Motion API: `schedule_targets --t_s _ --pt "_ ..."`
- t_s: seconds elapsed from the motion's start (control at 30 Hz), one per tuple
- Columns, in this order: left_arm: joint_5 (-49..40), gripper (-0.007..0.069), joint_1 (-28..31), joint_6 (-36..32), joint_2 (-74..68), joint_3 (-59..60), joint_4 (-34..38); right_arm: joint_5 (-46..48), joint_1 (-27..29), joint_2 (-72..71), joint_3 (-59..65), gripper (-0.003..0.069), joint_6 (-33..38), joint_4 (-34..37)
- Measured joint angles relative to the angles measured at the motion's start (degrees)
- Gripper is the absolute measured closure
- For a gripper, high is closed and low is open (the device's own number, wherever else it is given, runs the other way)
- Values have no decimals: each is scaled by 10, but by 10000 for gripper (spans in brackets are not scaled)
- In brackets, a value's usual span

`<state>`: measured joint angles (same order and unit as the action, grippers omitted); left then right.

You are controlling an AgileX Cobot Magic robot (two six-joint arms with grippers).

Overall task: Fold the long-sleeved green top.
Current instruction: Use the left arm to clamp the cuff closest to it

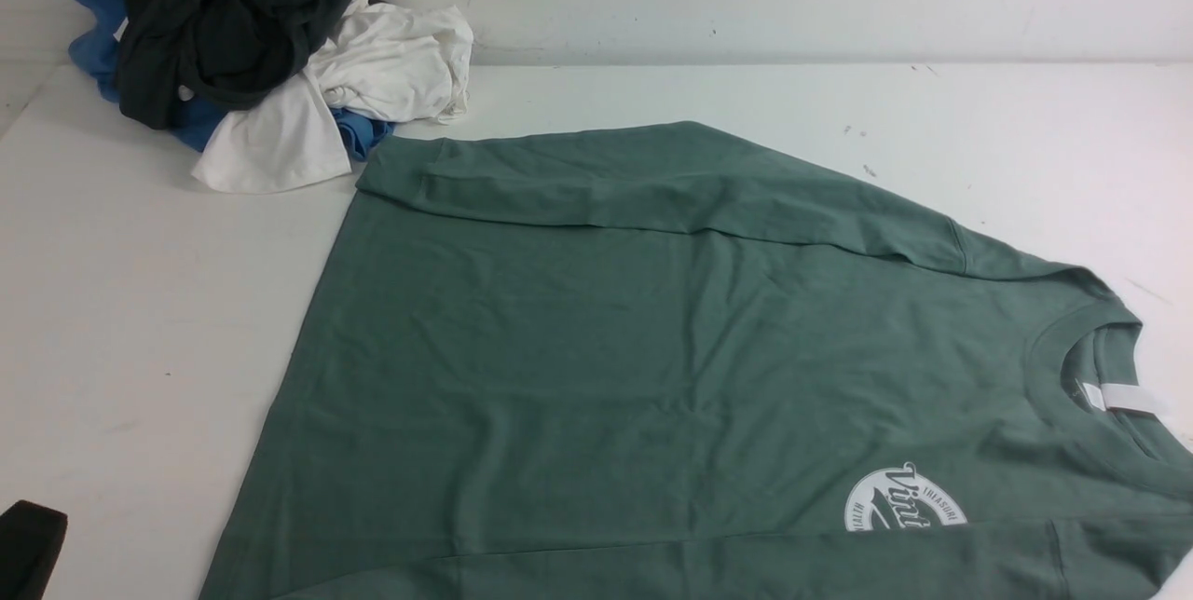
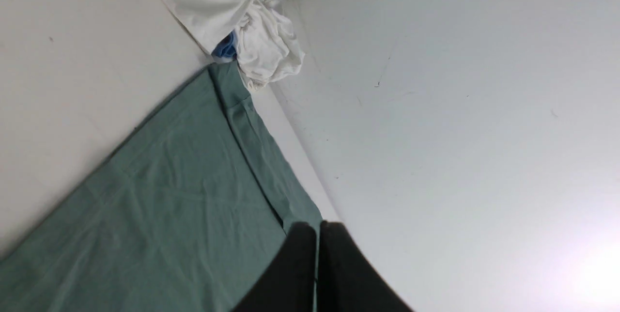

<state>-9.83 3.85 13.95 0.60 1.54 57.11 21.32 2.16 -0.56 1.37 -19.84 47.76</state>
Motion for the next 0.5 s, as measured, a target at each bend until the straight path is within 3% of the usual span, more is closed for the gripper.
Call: schedule_targets --t_s 0.23,0.33,0.47,0.5 --pt "-21 631 0 -39 0 -1 53 -32 0 0 1 674 31 55" --pt "-97 631 0 -140 0 -43 39 -44 0 0 1 674 67 68" --pt "-168 631 0 -290 -3 -134 -2 -30 0 1 -22 674 176 46" --pt "-203 631 0 -327 -25 -181 -39 -28 0 11 -54 674 243 21"
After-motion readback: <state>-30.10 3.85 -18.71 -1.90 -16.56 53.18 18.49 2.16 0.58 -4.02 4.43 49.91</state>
